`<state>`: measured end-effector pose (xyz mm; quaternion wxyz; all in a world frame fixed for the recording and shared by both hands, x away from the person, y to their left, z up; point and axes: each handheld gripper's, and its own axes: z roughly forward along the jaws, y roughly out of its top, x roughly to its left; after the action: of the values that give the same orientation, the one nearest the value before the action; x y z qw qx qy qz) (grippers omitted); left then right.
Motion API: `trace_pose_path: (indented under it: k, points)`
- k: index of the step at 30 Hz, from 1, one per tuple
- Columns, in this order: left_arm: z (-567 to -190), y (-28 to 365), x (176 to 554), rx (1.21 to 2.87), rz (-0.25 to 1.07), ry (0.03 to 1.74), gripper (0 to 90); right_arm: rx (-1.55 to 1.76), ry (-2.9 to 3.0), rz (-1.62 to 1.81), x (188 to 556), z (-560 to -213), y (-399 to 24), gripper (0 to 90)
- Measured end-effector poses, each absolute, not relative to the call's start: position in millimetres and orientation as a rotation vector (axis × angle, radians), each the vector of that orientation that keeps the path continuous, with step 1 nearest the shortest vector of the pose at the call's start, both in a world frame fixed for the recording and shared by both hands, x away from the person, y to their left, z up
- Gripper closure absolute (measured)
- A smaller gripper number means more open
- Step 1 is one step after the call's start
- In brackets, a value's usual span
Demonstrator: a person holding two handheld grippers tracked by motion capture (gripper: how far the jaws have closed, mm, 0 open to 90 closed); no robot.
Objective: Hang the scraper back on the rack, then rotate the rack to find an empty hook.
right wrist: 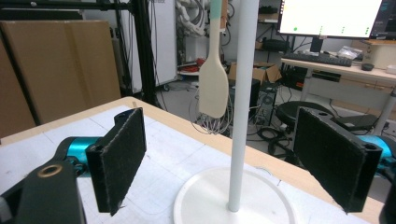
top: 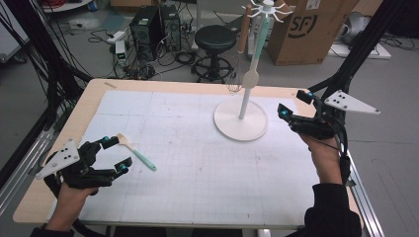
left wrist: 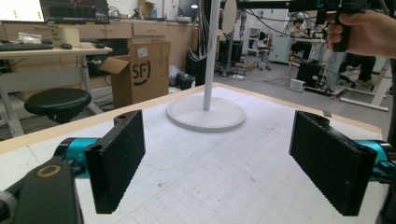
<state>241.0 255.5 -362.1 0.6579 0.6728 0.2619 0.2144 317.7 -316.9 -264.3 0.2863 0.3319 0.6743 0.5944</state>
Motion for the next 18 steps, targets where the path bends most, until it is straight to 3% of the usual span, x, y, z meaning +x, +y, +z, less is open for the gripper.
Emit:
trace_pose_path:
  k: [18]
  points:
    - [-365,262,240,1.51,0.485,0.601,18.9,0.869,1.784,1.594,319,-250,-314,16.6]
